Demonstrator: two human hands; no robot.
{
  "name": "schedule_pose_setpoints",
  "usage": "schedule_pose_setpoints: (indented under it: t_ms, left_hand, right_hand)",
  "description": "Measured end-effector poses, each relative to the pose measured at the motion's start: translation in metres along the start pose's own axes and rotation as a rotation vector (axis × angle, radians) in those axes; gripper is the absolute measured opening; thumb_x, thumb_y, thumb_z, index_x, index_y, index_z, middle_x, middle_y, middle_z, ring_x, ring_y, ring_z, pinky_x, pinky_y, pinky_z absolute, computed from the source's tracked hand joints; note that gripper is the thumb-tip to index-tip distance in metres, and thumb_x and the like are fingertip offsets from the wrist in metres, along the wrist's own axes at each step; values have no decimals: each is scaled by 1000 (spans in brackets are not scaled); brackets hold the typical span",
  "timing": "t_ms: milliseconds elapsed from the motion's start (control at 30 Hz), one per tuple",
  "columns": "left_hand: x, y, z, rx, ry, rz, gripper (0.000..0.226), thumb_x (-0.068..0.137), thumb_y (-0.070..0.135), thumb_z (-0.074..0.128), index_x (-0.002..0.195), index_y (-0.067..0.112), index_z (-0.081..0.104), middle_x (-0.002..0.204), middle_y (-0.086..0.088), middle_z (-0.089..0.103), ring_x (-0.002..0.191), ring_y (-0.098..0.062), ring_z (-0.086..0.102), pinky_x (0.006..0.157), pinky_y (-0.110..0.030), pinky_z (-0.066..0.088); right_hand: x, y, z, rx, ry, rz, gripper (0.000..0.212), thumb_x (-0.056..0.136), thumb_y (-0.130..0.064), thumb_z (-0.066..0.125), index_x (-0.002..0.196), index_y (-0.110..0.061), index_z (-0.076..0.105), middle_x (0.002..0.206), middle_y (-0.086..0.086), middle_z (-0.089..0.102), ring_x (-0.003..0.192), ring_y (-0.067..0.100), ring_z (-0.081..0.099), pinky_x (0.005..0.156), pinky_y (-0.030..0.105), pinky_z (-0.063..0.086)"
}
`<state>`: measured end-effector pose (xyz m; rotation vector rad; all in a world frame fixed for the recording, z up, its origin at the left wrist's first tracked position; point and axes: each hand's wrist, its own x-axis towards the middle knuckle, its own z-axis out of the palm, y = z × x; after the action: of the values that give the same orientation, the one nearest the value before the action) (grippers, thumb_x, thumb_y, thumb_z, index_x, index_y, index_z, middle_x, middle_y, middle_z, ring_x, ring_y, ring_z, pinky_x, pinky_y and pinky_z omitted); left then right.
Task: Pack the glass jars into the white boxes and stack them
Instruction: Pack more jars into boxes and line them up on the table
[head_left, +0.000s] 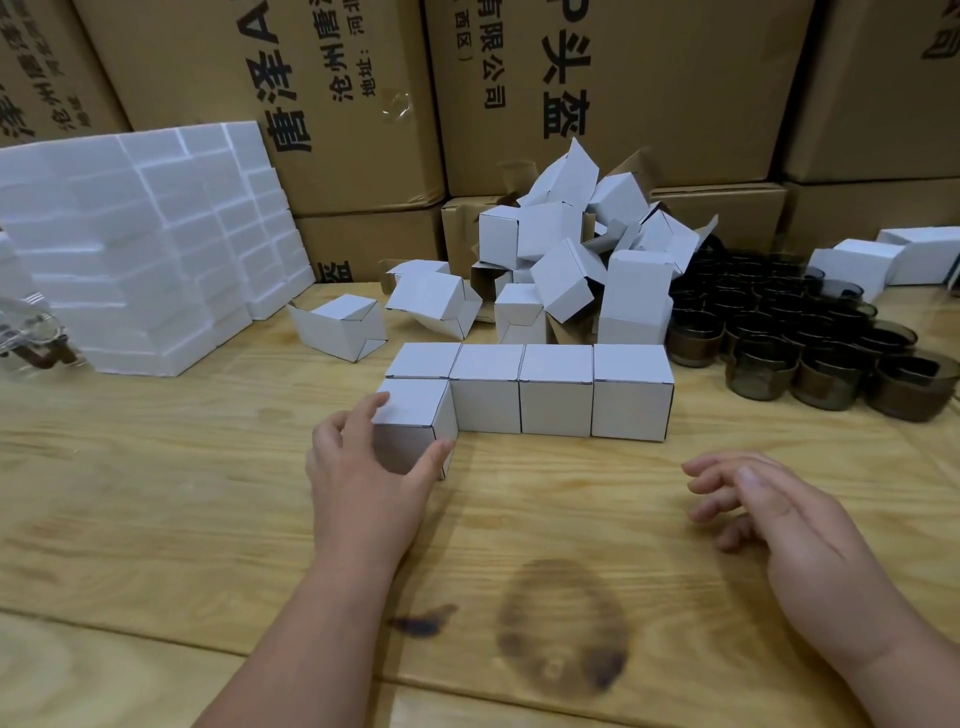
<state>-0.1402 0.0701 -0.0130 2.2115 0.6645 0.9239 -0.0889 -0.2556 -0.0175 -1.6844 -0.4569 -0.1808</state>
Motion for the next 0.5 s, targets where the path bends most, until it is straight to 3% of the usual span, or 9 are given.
schedule_pose_setpoints:
  t_ms: [100,200,300,367,500]
  left_hand:
    - [-9,17,-5,21,93,112,72,78,60,77,139,33,49,141,-2,41,134,-24,33,114,-31,19]
    - [-11,46,-6,-60,105,342,63,78,63,65,129,30,51,134,0,50,130,-21,41,115,-20,12]
    - [9,83,4,-111,-4,431,53,79,64,62,123,35,54,125,10,56,123,-15,47,111,-35,29]
    - [28,109,18,-102,-115,457,52,81,63,66,124,36,56,123,14,56,122,-16,49,105,-40,39]
    - [70,155,58,13,-384,471,62,81,58,76,135,39,51,135,10,54,126,-14,51,102,-40,48]
  right_hand:
    - [1,-2,-1,-11,75,26,35,100,-35,42,90,-23,73,107,-5,71,82,17,66,63,33,51]
    - [9,1,-11,-111,225,135,28,103,-27,52,85,-27,73,88,-8,71,74,10,64,65,34,49]
    - [19,3,-22,-108,334,303,23,99,-33,56,85,-32,74,73,-7,69,70,15,63,68,39,50]
    - [23,6,-27,-52,361,348,24,101,-29,56,84,-26,74,65,-2,68,63,16,62,64,39,51]
    - [36,11,-40,5,365,352,27,101,-24,57,79,-23,73,70,9,70,55,15,59,56,36,48]
